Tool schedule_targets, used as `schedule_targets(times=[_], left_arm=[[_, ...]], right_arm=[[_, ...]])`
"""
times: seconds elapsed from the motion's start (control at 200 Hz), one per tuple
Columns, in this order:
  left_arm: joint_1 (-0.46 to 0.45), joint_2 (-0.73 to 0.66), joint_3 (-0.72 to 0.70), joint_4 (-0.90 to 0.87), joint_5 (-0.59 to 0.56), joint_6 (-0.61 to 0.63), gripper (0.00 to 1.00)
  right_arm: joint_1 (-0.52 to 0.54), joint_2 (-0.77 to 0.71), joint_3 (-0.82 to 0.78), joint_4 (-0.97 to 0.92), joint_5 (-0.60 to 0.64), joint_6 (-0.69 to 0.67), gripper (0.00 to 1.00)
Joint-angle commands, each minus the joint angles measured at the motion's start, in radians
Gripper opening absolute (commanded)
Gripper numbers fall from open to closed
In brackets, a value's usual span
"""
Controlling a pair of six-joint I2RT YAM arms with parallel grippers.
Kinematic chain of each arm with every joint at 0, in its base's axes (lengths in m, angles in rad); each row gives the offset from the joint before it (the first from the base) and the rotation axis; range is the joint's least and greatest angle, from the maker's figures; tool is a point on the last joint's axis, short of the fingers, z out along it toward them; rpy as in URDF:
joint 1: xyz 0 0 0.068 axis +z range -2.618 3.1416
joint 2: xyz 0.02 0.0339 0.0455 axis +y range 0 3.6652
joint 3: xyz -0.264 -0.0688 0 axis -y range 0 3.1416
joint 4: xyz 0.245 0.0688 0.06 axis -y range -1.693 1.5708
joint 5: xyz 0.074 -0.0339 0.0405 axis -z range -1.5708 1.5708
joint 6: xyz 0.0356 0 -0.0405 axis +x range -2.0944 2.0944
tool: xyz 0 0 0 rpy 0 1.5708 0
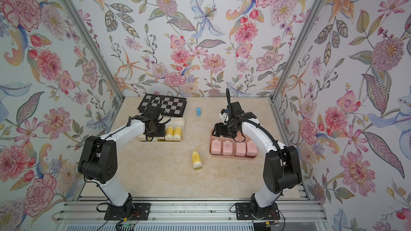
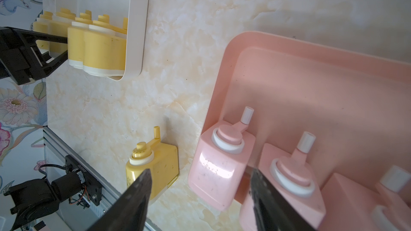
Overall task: Place the pencil sharpeners by color into the storage box
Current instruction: Place the pencil sharpener in the storage box.
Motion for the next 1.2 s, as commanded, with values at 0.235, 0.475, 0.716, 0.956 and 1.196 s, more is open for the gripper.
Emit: schedule_targets(times=[0.235, 0.475, 0.716, 0.956, 1.196], left_arm=[[-0.01, 0.017, 0.008, -0.002, -0.016, -0.014, 0.51], [-0.009, 0.014, 0.013, -0.006, -0.021, -0.017, 0.59], [-0.009, -0.002, 0.029, -0.02, -0.044, -0.019, 0.61], [-0.01, -0.05, 0.058, -0.043, -0.076, -0.021, 0.62], [-0.012, -0.116, 0.086, -0.074, -0.089, -0.029, 0.63]], right_arm=[[-0.008, -0.02, -0.011, -0.006, -0.015, -0.019, 0.71], [-0.008, -0.019, -0.009, -0.004, -0.018, -0.02, 0.72], [-0.008, -0.021, -0.01, -0.005, -0.018, -0.019, 0.72], [-0.006, -0.022, -0.009, -0.006, -0.022, -0.018, 0.71], [0.0, -0.032, -0.013, -0.006, -0.02, -0.018, 0.72]])
